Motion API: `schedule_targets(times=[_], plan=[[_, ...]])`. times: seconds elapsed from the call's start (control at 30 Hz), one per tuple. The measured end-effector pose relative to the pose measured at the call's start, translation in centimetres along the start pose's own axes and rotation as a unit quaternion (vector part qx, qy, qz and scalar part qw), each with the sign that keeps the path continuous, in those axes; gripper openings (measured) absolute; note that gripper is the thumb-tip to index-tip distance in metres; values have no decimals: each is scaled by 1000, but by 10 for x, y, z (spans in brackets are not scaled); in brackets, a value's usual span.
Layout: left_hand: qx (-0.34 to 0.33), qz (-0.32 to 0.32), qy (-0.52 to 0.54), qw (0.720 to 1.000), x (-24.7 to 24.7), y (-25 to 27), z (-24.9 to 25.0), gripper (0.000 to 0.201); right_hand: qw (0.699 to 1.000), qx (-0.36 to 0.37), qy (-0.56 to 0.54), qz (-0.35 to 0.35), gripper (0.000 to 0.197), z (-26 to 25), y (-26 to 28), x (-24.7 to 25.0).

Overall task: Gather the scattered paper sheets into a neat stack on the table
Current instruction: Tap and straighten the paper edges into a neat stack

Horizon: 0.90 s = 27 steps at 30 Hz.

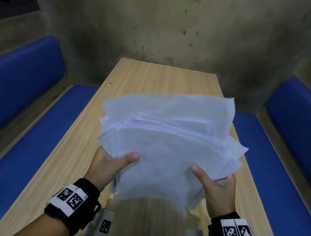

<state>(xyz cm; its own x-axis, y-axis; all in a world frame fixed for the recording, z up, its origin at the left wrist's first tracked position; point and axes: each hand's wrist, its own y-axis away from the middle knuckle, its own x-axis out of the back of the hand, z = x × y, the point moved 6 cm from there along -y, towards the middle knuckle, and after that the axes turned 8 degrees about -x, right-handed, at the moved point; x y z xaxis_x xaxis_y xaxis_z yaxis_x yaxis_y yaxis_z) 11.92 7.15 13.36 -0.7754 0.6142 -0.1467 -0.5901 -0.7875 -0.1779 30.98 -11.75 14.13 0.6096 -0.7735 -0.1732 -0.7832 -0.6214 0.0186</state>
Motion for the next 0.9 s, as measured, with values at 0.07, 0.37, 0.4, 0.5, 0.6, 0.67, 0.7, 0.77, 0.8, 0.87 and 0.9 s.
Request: schedule_targets(times=[0.07, 0.37, 0.4, 0.5, 0.6, 0.67, 0.7, 0.77, 0.8, 0.87, 0.9], plan=[[8, -17, -20, 1000, 3, 4, -1, 59, 999, -30, 17, -25, 49, 10, 4, -1], [-376, -17, -513, 772, -42, -3, 128, 101, 997, -56, 22, -42, 42, 21, 1, 0], [-363, -82, -607, 702, -61, -5, 128, 93, 997, -56, 24, -43, 42, 21, 0, 0], [-284, -228, -701, 613, -97, -4, 108, 71, 997, -62, 28, -38, 43, 22, -1, 2], [-331, -239, -716, 566, -113, -6, 109, 47, 996, -74, 33, -35, 41, 22, -3, 4], [-303, -268, -707, 580, -121, -12, 112, 50, 996, -76, 24, -48, 42, 21, -2, 3], [-268, -284, -696, 602, -124, -14, 113, 50, 995, -78, 23, -52, 42, 21, -2, 2], [-222, -302, -685, 624, -125, -21, 114, 30, 996, -77, 10, -45, 40, 24, -3, 4], [-224, -309, -676, 630, -123, -23, 116, 18, 997, -72, 7, -26, 40, 26, -4, 8], [-247, -301, -635, 667, -107, -29, 124, 8, 995, -50, 55, 60, 55, 34, -9, 29], [-255, -284, -611, 693, -92, -34, 127, 6, 988, -56, 84, 118, 71, 42, -12, 46]])
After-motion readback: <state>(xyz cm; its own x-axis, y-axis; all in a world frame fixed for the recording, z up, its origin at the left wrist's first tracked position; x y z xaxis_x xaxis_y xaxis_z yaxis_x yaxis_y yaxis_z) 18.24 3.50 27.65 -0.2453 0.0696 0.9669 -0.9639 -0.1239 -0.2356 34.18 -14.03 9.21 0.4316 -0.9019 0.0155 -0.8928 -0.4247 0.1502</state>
